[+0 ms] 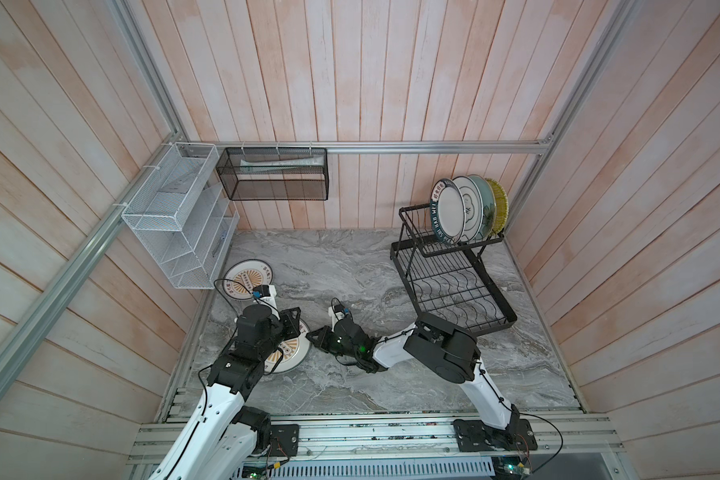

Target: Load the plates into the dish rack

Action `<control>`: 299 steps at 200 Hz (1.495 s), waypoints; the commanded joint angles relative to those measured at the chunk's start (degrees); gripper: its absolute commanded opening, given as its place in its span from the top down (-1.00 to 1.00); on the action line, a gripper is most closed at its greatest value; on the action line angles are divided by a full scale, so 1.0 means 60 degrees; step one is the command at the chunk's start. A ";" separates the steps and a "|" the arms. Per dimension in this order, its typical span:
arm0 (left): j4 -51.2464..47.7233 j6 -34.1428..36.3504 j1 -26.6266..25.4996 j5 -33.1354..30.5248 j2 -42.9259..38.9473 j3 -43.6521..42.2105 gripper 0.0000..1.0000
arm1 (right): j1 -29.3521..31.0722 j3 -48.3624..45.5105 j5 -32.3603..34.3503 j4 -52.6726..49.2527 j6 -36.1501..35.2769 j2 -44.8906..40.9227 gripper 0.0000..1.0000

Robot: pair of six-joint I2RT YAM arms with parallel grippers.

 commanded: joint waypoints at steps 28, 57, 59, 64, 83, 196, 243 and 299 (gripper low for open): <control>0.0024 0.0077 -0.0045 -0.0024 -0.0077 0.0171 0.44 | -0.0844 -0.1792 0.1198 -0.0012 -0.0058 -0.0752 0.83; -0.0002 0.0067 -0.0038 -0.0033 -0.0086 0.0143 0.44 | -0.1213 -0.2704 0.1719 0.0024 -0.0179 -0.1396 0.84; -0.0001 0.0075 -0.0043 -0.0039 -0.0085 0.0140 0.44 | -0.1236 -0.2752 0.1740 0.0024 -0.0186 -0.1443 0.84; 0.0010 0.0070 -0.0045 -0.0046 -0.0094 0.0122 0.44 | -0.1291 -0.2853 0.1831 -0.0018 -0.0235 -0.1546 0.84; 0.0027 0.0018 -0.0041 -0.0042 -0.0072 0.0101 0.42 | -0.1440 -0.3235 0.2108 -0.0158 -0.0341 -0.1938 0.84; 0.0673 -0.0208 -0.0039 0.0364 0.0260 -0.0285 0.40 | -0.1639 -0.4222 0.3245 -0.0668 -0.1076 -0.3526 0.79; 0.1297 -0.0699 -0.0044 0.0504 0.0430 -0.0701 0.40 | -0.1668 -0.4165 0.3074 -0.0772 -0.1404 -0.3732 0.63; 0.2035 -0.1480 -0.0045 0.0492 0.0919 -0.1154 0.37 | -0.1771 -0.4325 0.2894 -0.0861 -0.1509 -0.4007 0.51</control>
